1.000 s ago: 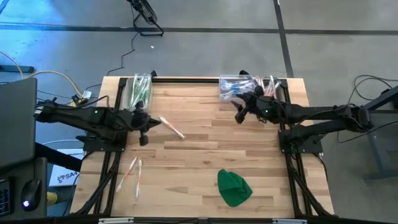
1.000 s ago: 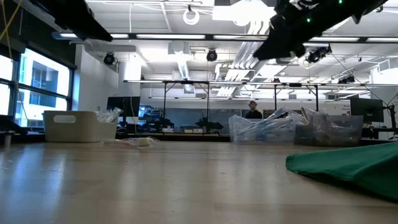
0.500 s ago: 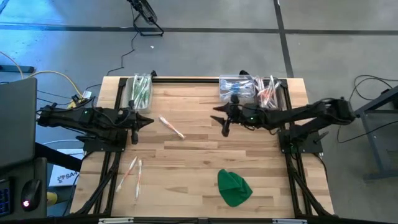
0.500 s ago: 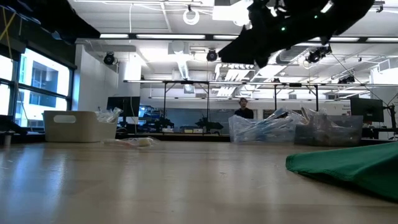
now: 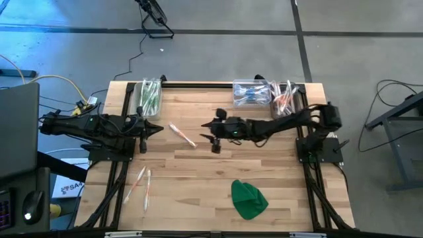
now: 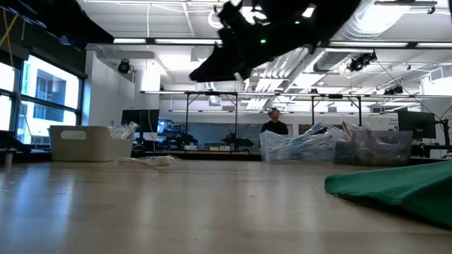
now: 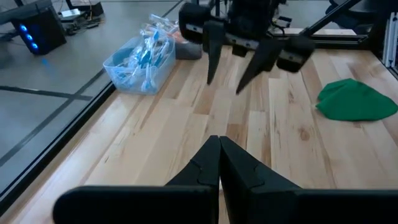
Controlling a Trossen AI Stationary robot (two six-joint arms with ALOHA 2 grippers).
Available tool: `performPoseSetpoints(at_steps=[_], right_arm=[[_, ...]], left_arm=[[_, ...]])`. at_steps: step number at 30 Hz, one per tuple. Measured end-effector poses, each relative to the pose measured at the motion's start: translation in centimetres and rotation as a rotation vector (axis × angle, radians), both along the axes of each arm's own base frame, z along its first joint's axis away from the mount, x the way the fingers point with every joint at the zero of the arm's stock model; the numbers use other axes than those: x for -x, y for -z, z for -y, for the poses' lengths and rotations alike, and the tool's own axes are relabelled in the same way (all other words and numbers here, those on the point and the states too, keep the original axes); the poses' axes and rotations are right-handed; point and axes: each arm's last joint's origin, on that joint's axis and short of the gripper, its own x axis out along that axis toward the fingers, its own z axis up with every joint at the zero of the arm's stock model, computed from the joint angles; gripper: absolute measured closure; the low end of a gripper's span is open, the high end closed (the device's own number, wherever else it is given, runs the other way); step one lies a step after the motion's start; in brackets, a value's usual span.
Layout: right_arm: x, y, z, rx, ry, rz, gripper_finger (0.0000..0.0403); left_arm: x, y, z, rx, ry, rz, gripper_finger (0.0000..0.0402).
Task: Pick & Place Toothbrushes
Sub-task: Put the orange toothbrush into the black bin
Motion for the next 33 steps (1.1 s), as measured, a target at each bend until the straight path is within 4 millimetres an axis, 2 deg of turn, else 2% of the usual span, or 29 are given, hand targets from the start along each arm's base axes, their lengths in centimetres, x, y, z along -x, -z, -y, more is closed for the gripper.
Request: performPoseSetpoints(at_steps=[6, 13, 22, 33], right_arm=[[-3.4, 1.2, -0.2, -0.006, -0.04, -0.054, 0.0231], [-5.6, 5.0, -0.4, -0.054, -0.097, -0.13, 0.0231], [-6.0, 8.9, -0.4, -0.072, -0.088, -0.215, 0.0231], [-6.2, 8.6, -0.2, -0.109, -0.111, -0.173, 0.0231]], left_arm=[[0.0, 0.0, 0.0, -0.001, 0.0, -0.004, 0.0402], [0.0, 0.0, 0.0, -0.001, -0.001, -0.004, 0.0402], [0.0, 0.0, 0.0, -0.001, -0.001, -0.005, 0.0402], [0.0, 0.0, 0.0, 0.0, -0.002, -0.004, 0.0402]])
